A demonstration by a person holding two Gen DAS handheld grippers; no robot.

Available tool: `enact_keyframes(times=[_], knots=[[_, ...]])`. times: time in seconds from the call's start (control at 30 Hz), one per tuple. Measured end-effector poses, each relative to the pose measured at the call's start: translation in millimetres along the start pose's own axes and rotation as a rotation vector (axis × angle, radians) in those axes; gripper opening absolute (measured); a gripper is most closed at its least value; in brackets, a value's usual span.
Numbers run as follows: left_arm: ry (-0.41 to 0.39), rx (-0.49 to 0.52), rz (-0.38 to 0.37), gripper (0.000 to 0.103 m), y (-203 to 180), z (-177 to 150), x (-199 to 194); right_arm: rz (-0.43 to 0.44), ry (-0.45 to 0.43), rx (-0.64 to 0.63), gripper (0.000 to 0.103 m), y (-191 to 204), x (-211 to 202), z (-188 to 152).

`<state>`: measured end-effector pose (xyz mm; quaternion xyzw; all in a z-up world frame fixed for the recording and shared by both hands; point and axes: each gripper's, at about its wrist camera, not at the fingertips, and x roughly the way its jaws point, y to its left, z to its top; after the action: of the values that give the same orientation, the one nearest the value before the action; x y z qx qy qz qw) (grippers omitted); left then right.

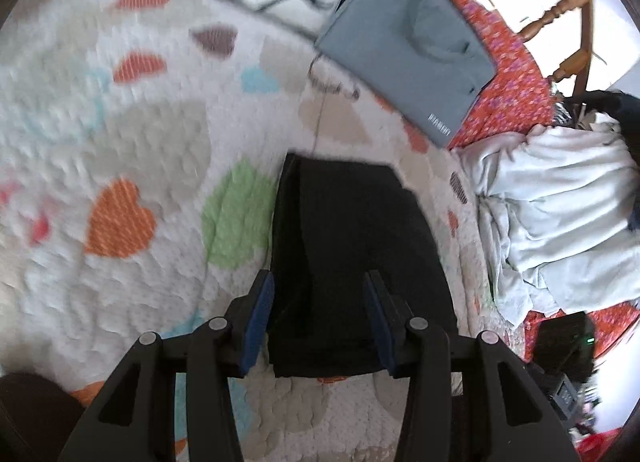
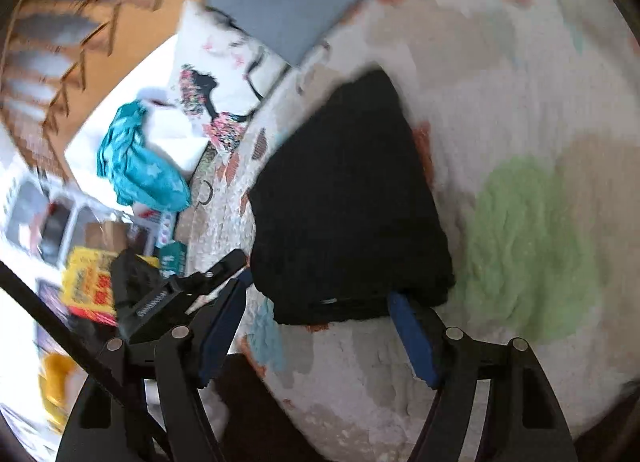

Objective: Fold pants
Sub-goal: 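Open both grippers and lift them away from the folded pants, then raise both open grippers above the folded black pants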

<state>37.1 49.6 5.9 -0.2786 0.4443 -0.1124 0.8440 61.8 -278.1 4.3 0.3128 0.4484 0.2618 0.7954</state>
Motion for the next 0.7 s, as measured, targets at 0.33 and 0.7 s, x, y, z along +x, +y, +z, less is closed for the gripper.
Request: enact_keyframes(times=[0.33, 0.7], knots=[[-0.397, 0.252, 0.347, 0.085, -63, -26, -88, -0.407, -0.597, -0.349, 0.103, 75, -101, -32], [-0.514, 0.258, 0.444, 0.103, -76, -39, -119, -0.415, -0.633, -0.27, 0.103, 59, -111, -45]])
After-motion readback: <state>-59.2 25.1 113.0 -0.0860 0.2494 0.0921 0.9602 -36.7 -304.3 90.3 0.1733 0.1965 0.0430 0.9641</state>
